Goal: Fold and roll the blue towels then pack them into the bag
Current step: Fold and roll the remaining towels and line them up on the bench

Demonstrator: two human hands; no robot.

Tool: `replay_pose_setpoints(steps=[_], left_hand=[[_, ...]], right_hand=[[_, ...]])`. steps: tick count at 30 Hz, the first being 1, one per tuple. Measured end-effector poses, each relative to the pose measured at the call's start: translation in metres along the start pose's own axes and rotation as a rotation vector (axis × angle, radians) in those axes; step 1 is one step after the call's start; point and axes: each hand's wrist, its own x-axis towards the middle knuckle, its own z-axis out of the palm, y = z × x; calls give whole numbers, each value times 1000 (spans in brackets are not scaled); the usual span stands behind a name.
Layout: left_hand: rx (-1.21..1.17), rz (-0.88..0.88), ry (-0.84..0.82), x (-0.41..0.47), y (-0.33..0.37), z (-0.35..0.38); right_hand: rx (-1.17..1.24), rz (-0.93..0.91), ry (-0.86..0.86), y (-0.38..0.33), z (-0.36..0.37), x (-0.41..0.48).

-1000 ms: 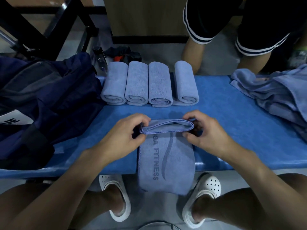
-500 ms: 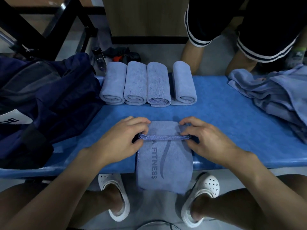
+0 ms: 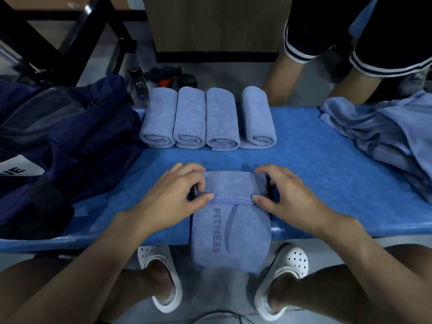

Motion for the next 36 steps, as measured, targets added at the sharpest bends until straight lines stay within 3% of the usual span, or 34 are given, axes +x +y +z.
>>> replay_pose_setpoints(steps=[6, 12, 16, 20, 25, 27, 31, 36], left_hand=[[13, -160, -82, 3, 3, -1], [-117, -243, -130, 7, 9, -2], [-206, -280, -185, 8, 4, -6], [-264, -318, -163, 13, 0, -10], [-164, -199, 179, 21, 13, -7], [-75, -82, 241, 22, 17, -8], [20, 5, 136, 13, 13, -8], [-31, 39, 69, 4, 10, -6]], right_hand=[[70, 83, -44, -1, -3, 5], [54, 52, -19, -2, -5, 9], [83, 108, -89, -7, -9, 8], [125, 53, -5, -8, -4, 14], [-75, -84, 347, -8, 0, 28], [-136, -115, 350, -8, -2, 28], [-96, -134, 196, -10, -6, 17], [15, -125, 185, -9, -4, 5]])
